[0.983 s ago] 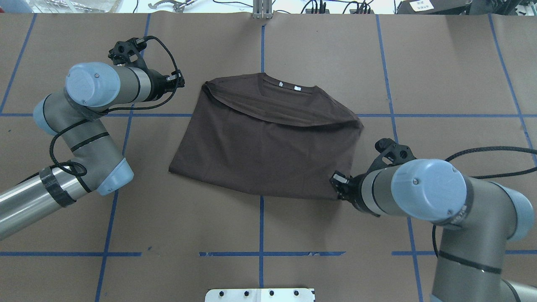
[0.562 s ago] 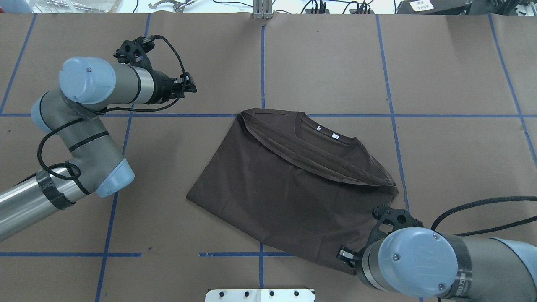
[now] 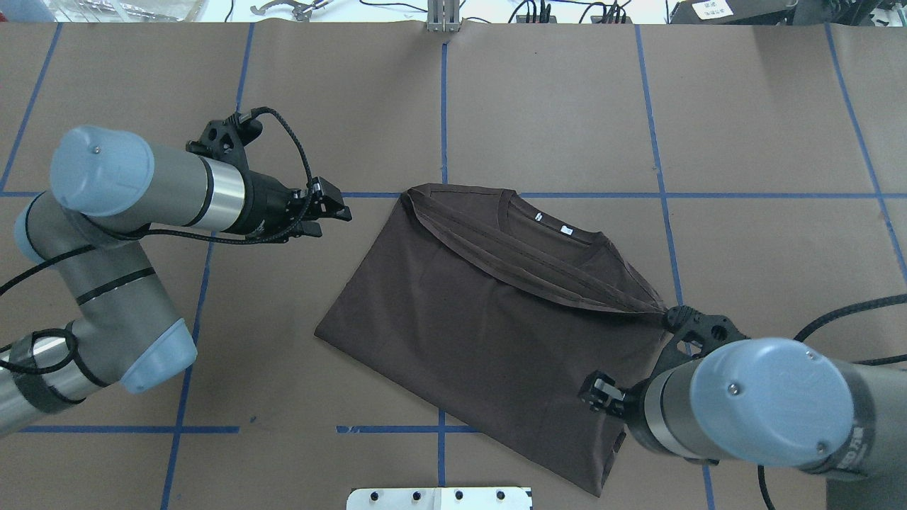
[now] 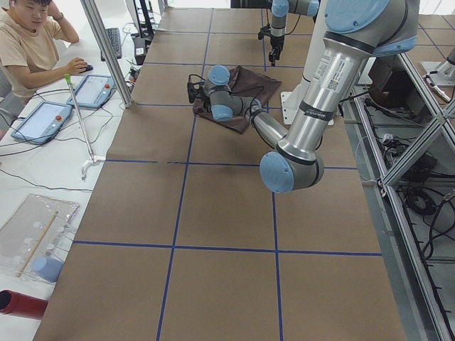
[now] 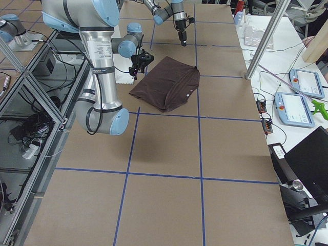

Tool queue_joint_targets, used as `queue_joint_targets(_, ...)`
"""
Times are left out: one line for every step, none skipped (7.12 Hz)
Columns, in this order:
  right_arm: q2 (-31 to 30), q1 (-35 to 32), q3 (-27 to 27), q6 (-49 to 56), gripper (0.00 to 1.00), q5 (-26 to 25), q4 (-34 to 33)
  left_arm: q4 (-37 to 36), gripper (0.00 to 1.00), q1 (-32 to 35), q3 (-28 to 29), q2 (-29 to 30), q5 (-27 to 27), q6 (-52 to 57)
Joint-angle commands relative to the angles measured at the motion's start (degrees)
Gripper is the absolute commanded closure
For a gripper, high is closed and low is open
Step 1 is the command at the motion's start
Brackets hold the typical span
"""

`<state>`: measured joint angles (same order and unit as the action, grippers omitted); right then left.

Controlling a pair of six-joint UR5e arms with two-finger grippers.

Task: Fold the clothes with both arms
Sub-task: 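Grasp the folded edge with the right gripper and drag it toward the robot, then move the left gripper to the shirt's side while the right gripper holds the collar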

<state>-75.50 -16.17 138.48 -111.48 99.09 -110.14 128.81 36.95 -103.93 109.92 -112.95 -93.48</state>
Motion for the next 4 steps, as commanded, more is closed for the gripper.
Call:
queue_joint_targets(5.3,-11.1,-0.6,6.1,0.00,-0.4,0.4,-7.8,0.32,-5.6,-5.3,-5.8,0.3,-4.1)
queue_joint_targets(5.5,-12.8,-2.9,9.5,0.00,-0.6,0.6,-11.2,0.32,-9.8,-5.0,-5.1,2.7,-5.9)
queue_joint_targets(6.0,-13.7,-4.8,10.9,0.00,-0.6,1.1,-13.3,0.32,-11.9,-4.4,-3.3,5.3,-6.4)
queue_joint_targets(6.0,-13.9,-5.6,11.9,0.00,-0.5,2.6,-16.9,0.33,-12.4,-4.1,-2.1,5.5,-6.3)
